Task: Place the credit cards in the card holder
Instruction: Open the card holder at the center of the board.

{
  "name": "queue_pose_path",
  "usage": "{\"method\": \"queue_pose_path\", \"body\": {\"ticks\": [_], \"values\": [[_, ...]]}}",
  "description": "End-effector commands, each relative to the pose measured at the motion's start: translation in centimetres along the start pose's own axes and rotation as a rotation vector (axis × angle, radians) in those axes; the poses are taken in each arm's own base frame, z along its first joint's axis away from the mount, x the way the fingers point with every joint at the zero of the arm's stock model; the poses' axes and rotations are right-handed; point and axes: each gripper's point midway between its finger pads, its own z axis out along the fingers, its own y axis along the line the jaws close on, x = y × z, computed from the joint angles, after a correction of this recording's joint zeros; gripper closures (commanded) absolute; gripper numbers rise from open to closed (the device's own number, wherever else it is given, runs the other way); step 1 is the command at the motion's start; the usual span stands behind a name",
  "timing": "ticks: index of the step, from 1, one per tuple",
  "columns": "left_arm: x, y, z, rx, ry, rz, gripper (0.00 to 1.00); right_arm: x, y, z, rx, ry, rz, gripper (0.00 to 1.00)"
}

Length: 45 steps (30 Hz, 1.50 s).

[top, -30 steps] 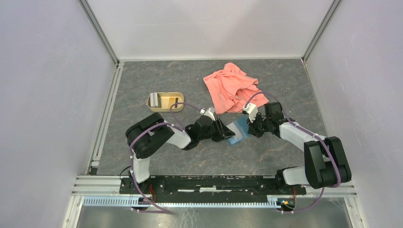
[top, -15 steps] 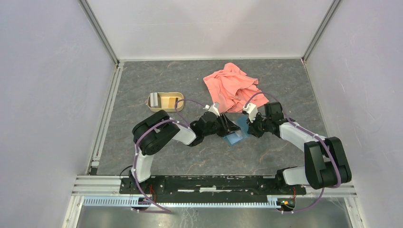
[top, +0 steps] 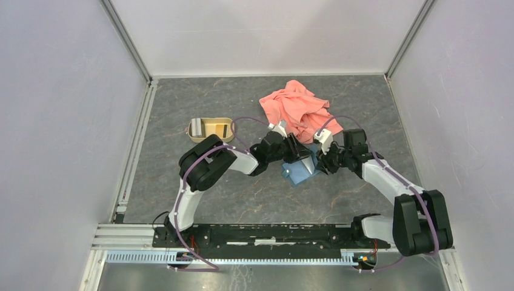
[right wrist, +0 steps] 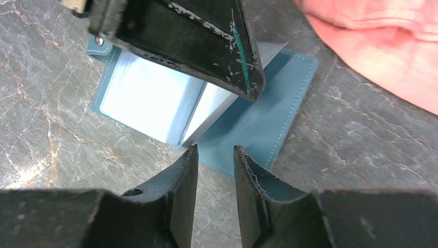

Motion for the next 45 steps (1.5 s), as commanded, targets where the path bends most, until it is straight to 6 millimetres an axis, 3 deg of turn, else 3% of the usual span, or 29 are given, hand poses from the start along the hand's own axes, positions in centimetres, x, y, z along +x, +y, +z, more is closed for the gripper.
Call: {"method": "queue_pose_path", "body": {"ticks": [1,6,10,12,15,21,27,30,35,40,45], "values": [[-0.4,0.1,1.5,-0.005,0.024,0.072,0.56,-2.9,-1.7,-1.9,0.070,-0.089,-0.067,0.62],[-0.2,1.7,2.3,-0.043,0.043,0.067,0.55,-4.0,-0.5,-2.7,0.022,-0.164,-0.107,0.66],[0.0,2.2,2.5,-0.049,0.059,0.071,0.55,-3.8,1.6,-1.4,-0.120,-0.187,-0.034,0.87],[0.0,2.3,2.4,-0.051,0.059,0.079,0.55,-2.7,1.3,-0.4,-0.142,-0.133,0.040,1.00],[-0.3,2.1,2.0,-0.048,0.051,0.085,0.55,-0.9,-0.5,0.9,-0.069,-0.053,0.133,1.00],[-1.3,1.2,1.2,-0.043,0.031,0.124,0.55,1.6,-2.8,1.5,0.087,0.029,0.216,1.00],[-2.4,-1.2,-0.5,-0.012,0.002,0.214,0.53,2.3,-2.2,1.9,0.037,0.060,0.210,0.96],[-3.0,-2.7,-1.9,0.012,-0.019,0.282,0.51,1.6,-1.4,1.9,-0.025,0.037,0.178,0.92],[-3.9,-4.8,-5.1,0.026,-0.062,0.411,0.50,-1.8,0.8,0.6,-0.151,-0.097,0.040,0.79],[-5.1,-5.2,-8.8,-0.021,-0.130,0.570,0.46,-4.4,1.6,-0.8,-0.181,-0.185,-0.053,0.71],[-6.4,-4.8,-12.3,-0.102,-0.192,0.664,0.39,-5.3,1.0,-0.8,-0.175,-0.187,-0.044,0.71]]}}
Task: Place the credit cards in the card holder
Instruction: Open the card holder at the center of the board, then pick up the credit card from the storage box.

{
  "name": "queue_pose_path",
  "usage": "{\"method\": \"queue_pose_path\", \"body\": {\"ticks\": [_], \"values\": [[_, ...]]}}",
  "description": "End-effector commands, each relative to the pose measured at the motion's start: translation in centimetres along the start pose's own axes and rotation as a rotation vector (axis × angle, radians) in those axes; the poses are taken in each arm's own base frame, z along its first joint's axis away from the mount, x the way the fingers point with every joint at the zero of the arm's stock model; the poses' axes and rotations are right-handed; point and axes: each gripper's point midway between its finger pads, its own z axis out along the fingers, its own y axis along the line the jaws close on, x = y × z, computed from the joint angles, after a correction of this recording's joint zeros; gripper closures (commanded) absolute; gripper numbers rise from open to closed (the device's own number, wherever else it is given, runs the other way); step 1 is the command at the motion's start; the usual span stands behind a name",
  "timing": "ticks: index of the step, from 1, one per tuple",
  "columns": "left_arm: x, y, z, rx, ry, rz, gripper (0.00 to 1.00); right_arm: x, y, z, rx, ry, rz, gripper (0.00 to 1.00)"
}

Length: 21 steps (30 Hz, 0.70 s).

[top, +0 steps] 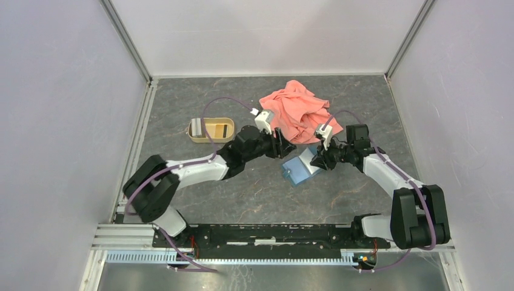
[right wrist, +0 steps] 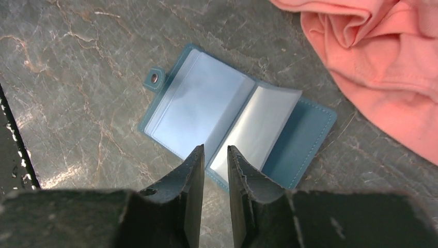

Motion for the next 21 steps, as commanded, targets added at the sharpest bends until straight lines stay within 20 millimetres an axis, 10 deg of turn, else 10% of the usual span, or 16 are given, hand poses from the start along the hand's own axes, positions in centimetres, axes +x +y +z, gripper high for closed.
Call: {"method": "queue_pose_path", "body": {"ticks": [1,8,21], "values": [[-1.8,2.0,-3.0,-0.114,-0.061,0.173,0.36,-2.5,-0.5,-0.1,-0.019,-0.046,-0.051,0.71],[-4.8,6.1,-7.8,-0.237,-0.159,0.119,0.01,-4.7,-0.1,-0.8,-0.049,-0.077,-0.099,0.70],[-10.8,11.3,-14.4,-0.425,-0.209,0.074,0.00,-5.1,0.6,-0.2,-0.085,-0.084,-0.097,0.69]]}}
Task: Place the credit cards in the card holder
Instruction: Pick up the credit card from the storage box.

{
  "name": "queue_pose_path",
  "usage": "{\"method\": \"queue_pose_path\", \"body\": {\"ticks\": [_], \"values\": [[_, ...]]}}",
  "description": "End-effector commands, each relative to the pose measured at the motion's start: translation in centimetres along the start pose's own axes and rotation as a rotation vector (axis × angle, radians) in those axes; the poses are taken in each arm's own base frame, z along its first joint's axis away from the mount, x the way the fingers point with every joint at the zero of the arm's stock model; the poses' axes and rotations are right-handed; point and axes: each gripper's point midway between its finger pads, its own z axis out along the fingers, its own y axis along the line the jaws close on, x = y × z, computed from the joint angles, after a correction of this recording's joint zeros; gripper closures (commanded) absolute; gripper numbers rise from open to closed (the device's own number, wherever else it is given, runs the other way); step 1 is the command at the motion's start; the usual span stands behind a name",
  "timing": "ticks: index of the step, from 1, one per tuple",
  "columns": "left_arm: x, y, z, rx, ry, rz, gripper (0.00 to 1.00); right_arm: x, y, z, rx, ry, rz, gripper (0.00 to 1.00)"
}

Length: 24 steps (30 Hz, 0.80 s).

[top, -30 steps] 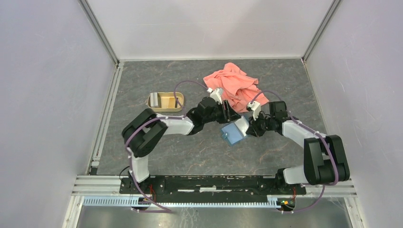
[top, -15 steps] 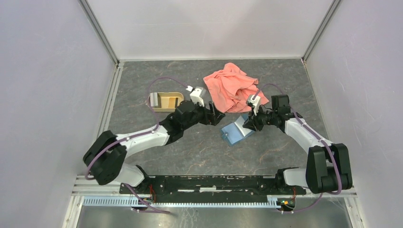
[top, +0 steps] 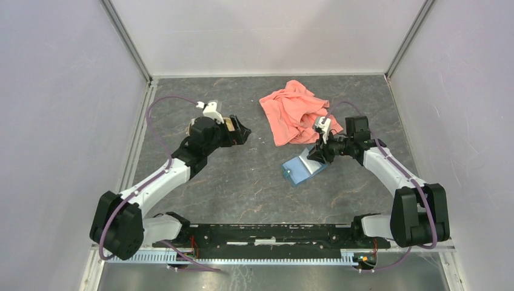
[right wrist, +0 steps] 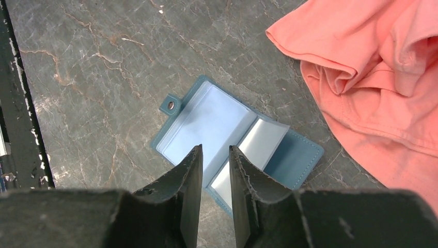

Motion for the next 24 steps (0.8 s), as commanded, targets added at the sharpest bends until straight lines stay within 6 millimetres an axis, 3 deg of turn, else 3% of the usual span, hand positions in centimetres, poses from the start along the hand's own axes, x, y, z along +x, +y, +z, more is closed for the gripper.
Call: {"method": "queue_pose_path", "body": {"ticks": [1,12,20,24], "values": [[-3.3,0.6,-1.5,-0.014,-0.047,0.044,0.00,-0.9,0.3,0.3,-0.018,-0.023,-0.027,0.68],[-2.5,3.4,-2.1,-0.110,0.027,0.123,0.00,0.9,0.7,1.2,-0.022,0.022,-0.009,0.69],[-5.6,5.1,-4.1,-0.233,-0.031,0.271,0.00,2.1,-0.3,1.5,0.038,0.070,0.020,0.70],[-6.6,5.9,-4.9,-0.293,0.023,0.361,0.00,3.1,-0.9,1.7,0.062,0.113,0.047,0.72]]}}
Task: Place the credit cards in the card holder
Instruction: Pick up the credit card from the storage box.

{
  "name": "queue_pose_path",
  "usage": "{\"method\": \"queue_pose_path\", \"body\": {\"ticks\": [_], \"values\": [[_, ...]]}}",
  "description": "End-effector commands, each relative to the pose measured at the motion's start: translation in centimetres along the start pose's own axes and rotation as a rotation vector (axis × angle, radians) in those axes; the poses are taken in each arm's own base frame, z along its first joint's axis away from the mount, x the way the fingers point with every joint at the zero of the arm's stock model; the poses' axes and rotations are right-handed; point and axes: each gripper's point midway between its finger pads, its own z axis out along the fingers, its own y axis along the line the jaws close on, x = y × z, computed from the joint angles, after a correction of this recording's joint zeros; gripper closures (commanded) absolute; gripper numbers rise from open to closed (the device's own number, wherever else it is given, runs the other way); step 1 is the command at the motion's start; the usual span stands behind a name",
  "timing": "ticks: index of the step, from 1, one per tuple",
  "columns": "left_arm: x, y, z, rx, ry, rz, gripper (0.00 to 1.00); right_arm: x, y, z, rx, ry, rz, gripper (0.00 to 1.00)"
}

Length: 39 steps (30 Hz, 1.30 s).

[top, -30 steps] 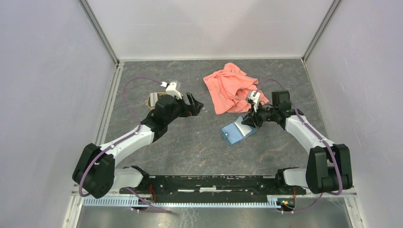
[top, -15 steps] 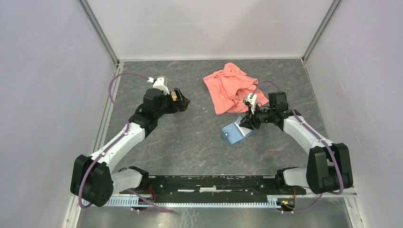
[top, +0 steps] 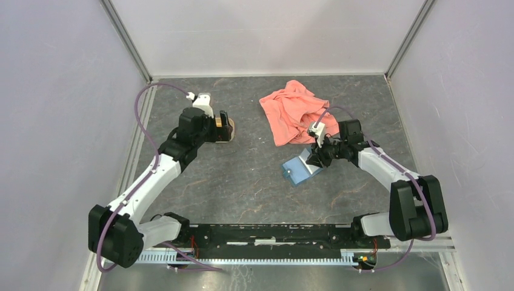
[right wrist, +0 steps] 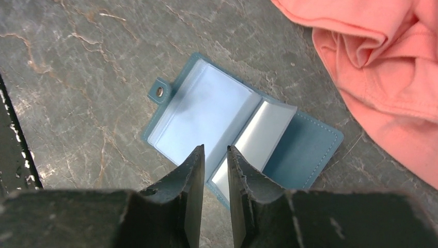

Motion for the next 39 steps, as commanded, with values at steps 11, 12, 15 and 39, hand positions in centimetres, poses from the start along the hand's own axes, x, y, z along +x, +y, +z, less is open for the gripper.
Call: {"method": "queue_pose_path", "body": {"ticks": [11,12,15,39], "values": [[-1.9,7.6,2.1,-0.381,0.160,0.349,0.00,0.5,-0.7,0.4,0.034,0.040,-0.017,0.72],[-2.0,7.8,2.5,-0.396,0.169,0.357,0.00,0.6,-0.6,0.5,0.028,0.046,-0.015,0.72],[-2.5,9.0,3.6,-0.464,0.187,0.410,0.00,0.5,-0.5,0.5,0.024,0.037,-0.016,0.73],[0.4,16.2,10.8,-0.534,0.307,0.316,0.11,0.8,-0.2,0.5,0.016,0.045,-0.029,0.72]]}}
